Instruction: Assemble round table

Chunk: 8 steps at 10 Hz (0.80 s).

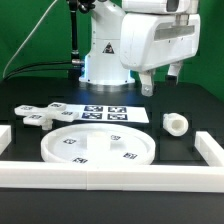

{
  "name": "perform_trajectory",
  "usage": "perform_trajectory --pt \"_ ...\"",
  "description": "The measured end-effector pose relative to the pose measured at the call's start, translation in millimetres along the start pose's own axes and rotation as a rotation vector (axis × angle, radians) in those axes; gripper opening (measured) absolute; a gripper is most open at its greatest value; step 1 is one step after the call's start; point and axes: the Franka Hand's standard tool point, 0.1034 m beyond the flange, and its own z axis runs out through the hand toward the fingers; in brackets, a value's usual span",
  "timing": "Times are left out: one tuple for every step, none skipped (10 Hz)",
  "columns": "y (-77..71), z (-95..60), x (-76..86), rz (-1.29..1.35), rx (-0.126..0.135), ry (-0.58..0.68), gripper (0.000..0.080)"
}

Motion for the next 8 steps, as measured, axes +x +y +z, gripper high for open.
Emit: perform_trajectory --pt "0.0 0.0 0.0 0.0 0.0 0.0 0.065" --pt "0.0 0.0 0.0 0.0 0.0 0.0 0.065" --pt "0.0 0.0 0.0 0.0 0.0 0.0 0.065" --pt "0.0 0.0 -0.1 0.0 0.0 0.0 0.065" --pt "1.8 1.1 -3.1 0.001 0.001 -0.002 0.065" --pt "12.5 9.3 -16.7 -0.075 -0.01 0.01 0.065" --pt "26.3 23.4 -36.1 -0.101 -0.009 0.007 0.065" --pt "34.9 35.7 -48.6 -0.119 -0.001 0.004 0.065"
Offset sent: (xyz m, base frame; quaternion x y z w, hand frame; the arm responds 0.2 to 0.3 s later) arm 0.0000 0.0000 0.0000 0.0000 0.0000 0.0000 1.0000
